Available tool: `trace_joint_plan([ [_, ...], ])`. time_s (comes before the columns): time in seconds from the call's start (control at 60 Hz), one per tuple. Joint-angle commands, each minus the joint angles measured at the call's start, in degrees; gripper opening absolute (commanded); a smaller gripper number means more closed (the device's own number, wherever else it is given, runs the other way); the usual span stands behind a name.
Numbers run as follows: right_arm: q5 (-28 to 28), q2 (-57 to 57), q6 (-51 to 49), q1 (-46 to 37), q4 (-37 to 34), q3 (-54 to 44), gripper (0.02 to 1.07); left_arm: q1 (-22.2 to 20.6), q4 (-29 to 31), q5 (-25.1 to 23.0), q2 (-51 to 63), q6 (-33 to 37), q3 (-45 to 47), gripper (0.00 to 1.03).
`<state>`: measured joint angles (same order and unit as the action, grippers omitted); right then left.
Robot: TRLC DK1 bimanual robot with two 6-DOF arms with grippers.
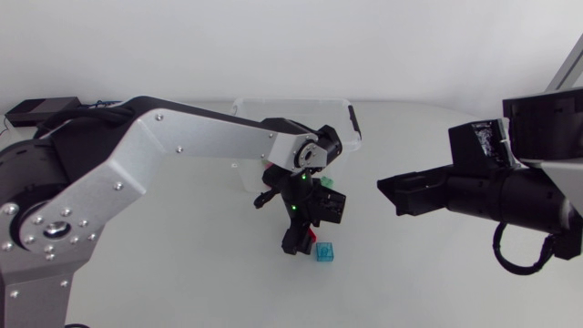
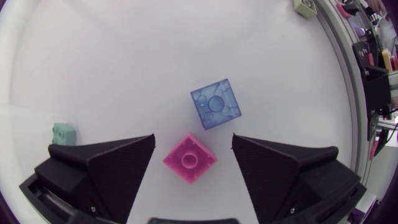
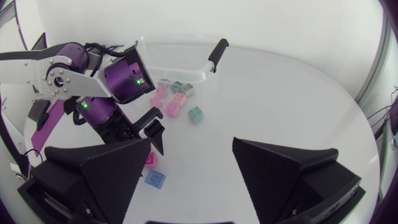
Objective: Pick up the duplo bricks and place them in the container
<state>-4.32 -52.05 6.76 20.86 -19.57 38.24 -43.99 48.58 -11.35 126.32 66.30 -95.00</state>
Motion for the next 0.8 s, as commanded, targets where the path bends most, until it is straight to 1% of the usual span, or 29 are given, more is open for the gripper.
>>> trace_joint_plan([
  [0.0,-0.1,0.5,-1.3,-0.3,-1.0,-1.1,0.97,0.8,1.1,0.5,1.5,2.0,-1.7,0.83],
  [0.267,-0.1,1.1,-1.3,0.1,-2.0,-0.3,0.97,1.6,2.7,2.0,0.7,3.1,0.0,0.82],
  [0.3,-0.1,1.3,-1.3,0.2,-2.4,-0.1,0.97,1.4,2.8,2.0,0.4,3.2,0.6,0.80],
  [0.417,-0.1,2.0,-1.4,0.2,-3.1,-0.2,0.97,0.5,3.1,2.0,0.2,2.9,1.1,0.79],
  [0.45,-0.1,2.2,-1.6,0.2,-3.3,-0.2,0.97,0.2,3.3,2.0,0.1,2.7,1.2,0.76],
  [0.55,-0.1,2.9,-1.7,0.2,-4.0,-0.2,0.97,-0.1,3.5,2.0,-0.6,3.0,1.7,0.75],
  [0.567,-0.1,3.1,-1.7,0.2,-4.0,-0.3,0.97,-0.2,3.8,2.0,-0.6,3.0,1.7,0.73],
  [0.583,-0.1,3.2,-1.7,0.2,-4.1,-0.3,0.97,-0.4,4.2,2.1,-0.7,3.0,1.7,0.69],
  [0.65,-0.1,3.4,-1.9,0.2,-4.2,-0.4,0.97,-0.8,4.8,2.1,-1.4,3.0,2.2,0.61],
  [0.783,-0.1,3.4,-2.2,0.2,-4.7,-0.2,0.97,-1.0,5.4,2.2,-3.6,3.0,3.5,0.60],
])
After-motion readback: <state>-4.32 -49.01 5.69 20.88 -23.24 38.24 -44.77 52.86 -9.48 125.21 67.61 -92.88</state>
